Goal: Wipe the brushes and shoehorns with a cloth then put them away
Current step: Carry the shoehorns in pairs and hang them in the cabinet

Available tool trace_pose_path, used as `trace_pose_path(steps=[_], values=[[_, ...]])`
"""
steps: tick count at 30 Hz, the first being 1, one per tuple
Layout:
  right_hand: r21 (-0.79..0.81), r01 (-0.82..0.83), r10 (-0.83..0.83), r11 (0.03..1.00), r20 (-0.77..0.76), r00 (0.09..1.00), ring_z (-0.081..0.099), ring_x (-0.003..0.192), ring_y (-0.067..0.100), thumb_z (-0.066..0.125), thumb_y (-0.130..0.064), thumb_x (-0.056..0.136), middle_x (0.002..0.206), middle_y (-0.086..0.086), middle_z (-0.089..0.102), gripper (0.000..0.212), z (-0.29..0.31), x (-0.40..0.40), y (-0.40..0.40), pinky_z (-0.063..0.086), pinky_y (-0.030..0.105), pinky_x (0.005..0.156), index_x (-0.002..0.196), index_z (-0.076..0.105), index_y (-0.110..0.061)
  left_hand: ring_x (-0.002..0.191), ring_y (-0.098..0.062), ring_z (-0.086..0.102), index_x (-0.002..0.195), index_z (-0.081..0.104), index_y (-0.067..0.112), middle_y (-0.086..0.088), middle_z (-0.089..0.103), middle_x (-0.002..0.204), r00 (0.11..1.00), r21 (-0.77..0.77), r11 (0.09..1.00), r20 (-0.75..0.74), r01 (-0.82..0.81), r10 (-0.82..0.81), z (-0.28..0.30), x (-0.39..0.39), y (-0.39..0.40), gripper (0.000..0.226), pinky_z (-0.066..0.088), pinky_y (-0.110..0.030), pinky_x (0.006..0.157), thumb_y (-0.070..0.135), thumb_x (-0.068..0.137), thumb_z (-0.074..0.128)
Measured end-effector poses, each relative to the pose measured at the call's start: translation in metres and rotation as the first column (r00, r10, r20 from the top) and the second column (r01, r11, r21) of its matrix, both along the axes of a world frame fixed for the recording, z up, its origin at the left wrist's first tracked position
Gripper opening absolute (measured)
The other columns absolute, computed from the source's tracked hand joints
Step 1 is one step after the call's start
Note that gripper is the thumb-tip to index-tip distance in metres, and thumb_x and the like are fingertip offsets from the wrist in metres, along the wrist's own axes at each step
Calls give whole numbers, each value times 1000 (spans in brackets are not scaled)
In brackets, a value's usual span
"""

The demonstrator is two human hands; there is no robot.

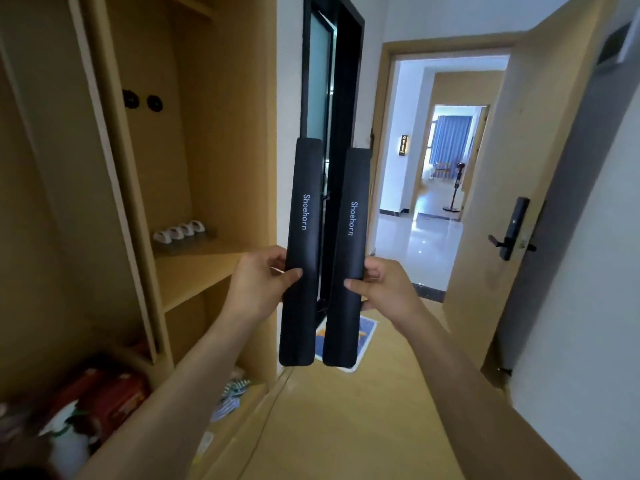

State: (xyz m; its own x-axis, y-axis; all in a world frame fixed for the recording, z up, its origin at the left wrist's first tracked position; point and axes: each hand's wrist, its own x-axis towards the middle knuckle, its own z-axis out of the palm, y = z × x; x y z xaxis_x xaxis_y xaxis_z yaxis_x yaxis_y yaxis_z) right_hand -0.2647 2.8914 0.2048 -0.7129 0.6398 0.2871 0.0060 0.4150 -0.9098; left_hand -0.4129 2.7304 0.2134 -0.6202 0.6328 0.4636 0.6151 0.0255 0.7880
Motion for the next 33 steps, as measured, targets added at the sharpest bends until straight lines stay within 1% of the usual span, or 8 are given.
trace_pose_path(steps=[3, 6, 11, 15, 19, 22, 27, 33], values=[[-22, -56, 56, 998, -10, 998, 74, 90, 29, 70, 2, 87, 94, 9, 75, 25, -2, -37, 43, 63, 47, 70, 101, 71, -18, 71, -12, 68, 91, 70, 14, -2, 71, 85, 998, 3, 998, 2, -56, 56, 0, -26, 33, 3, 60, -30, 59, 14, 87, 71], [-11, -86, 86, 996, -11, 996, 74, 87, 28, 71, 1, 86, 93, 9, 76, 26, -6, -69, 76, 62, 52, 70, 98, 71, -22, 69, -8, 66, 89, 70, 15, 0, 70, 84, 996, 5, 997, -31, -81, 81, -4, -56, 63, 2, 59, -28, 58, 16, 87, 71], [5, -129, 129, 992, -9, 992, 74, 85, 26, 70, 1, 87, 92, 7, 76, 27, -16, -142, 134, 62, 50, 72, 97, 72, -24, 76, 4, 65, 81, 67, 33, 17, 69, 81, 994, 22, 995, -49, -98, 99, -21, -126, 120, 15, 53, -16, 61, 20, 87, 72], [3, -162, 162, 987, -24, 987, 74, 86, 23, 69, 1, 89, 94, 8, 76, 23, -15, -206, 181, 63, 41, 70, 106, 72, -14, 78, 1, 65, 82, 67, 35, 15, 69, 82, 993, 51, 993, -35, -108, 109, -26, -189, 170, 16, 60, -32, 70, 21, 86, 72], [-33, -207, 206, 978, -32, 978, 75, 79, 16, 67, 6, 88, 86, 3, 76, 27, 1, -279, 225, 61, 31, 61, 100, 73, -18, 83, -9, 68, 86, 69, 34, 12, 71, 85, 990, 94, 986, 6, -138, 138, -12, -259, 215, 16, 61, -43, 74, 19, 86, 73], [-5, -230, 230, 973, -43, 972, 75, 83, 24, 69, 5, 88, 90, 10, 76, 28, 8, -340, 252, 63, 41, 67, 96, 74, -22, 86, -8, 68, 92, 71, 26, 11, 71, 88, 986, 95, 982, 4, -165, 165, -3, -314, 236, 8, 61, -40, 76, 20, 86, 72], [-26, -318, 317, 948, -53, 947, 75, 80, 18, 70, 2, 87, 90, 2, 78, 24, 6, -438, 274, 58, 28, 56, 105, 75, -13, 89, -5, 65, 92, 70, 26, 12, 70, 90, 969, 60, 967, 0, -248, 249, -2, -383, 243, 6, 58, -37, 81, 20, 88, 69], [-21, -504, 502, 864, -59, 863, 75, 87, 17, 71, -1, 88, 94, -1, 78, 23, 7, -565, 264, 61, 35, 63, 100, 75, -20, 81, 6, 63, 88, 69, 29, 15, 69, 85, 894, 40, 894, -28, -447, 448, -8, -470, 221, 6, 49, -19, 71, 23, 88, 69]])
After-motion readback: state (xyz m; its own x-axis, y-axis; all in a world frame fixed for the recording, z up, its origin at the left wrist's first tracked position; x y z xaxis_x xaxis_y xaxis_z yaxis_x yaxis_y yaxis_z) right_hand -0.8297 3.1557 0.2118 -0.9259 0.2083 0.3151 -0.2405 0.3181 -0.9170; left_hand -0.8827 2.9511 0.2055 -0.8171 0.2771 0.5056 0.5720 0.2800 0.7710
